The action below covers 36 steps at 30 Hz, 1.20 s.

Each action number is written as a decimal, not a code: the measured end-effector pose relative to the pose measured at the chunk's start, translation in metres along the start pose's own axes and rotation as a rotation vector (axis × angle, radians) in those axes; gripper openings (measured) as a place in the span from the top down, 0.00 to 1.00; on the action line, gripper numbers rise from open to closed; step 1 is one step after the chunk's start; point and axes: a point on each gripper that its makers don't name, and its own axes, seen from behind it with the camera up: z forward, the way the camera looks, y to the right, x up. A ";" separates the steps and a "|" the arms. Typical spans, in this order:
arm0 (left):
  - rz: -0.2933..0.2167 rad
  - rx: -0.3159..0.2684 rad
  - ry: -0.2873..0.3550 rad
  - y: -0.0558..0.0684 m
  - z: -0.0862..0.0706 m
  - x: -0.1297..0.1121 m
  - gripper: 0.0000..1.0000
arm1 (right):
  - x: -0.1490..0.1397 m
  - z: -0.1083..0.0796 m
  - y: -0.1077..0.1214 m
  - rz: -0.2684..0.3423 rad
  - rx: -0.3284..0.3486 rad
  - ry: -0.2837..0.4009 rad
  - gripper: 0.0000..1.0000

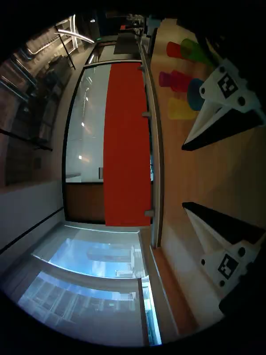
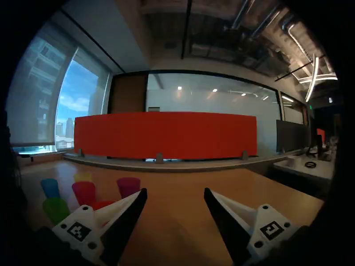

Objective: Pour water

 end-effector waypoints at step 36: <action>0.000 0.000 0.000 0.000 0.001 -0.001 0.15 | -0.004 0.002 0.000 0.008 -0.008 -0.016 0.01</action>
